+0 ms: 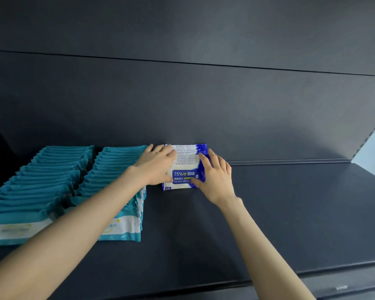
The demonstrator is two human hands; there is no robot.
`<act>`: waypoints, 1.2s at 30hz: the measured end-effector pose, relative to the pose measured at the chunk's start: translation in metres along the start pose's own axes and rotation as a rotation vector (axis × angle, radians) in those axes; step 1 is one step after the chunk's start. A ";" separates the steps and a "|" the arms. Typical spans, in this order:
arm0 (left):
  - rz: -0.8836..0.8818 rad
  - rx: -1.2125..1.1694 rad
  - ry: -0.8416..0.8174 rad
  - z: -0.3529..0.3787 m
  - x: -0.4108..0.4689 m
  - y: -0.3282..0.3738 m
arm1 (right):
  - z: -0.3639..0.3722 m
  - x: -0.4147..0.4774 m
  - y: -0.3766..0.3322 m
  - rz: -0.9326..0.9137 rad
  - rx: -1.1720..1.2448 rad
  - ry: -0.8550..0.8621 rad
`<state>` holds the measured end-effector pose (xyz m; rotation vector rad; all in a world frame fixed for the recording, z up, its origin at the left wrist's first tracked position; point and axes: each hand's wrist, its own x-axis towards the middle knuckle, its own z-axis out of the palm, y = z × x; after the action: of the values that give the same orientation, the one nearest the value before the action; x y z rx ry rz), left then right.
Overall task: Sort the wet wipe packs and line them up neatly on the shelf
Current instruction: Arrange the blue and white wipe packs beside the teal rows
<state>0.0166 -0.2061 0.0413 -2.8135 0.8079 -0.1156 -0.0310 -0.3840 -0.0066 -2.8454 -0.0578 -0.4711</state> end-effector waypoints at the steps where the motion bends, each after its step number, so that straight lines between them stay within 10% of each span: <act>1: 0.001 -0.022 0.025 -0.002 -0.002 0.001 | -0.006 -0.004 -0.001 0.016 0.016 0.020; 10: 0.055 -0.377 0.666 -0.034 -0.045 0.043 | -0.078 -0.073 0.008 0.175 0.115 0.318; 15: 0.176 -0.551 0.750 -0.044 -0.089 0.102 | -0.101 -0.159 0.023 0.260 0.057 0.504; 36: 0.956 -0.688 -0.108 0.072 -0.430 0.430 | -0.084 -0.708 -0.030 1.119 -0.141 0.373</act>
<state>-0.5591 -0.3201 -0.1324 -2.5324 2.3885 0.5486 -0.7298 -0.3743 -0.1504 -2.3278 1.5467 -0.6972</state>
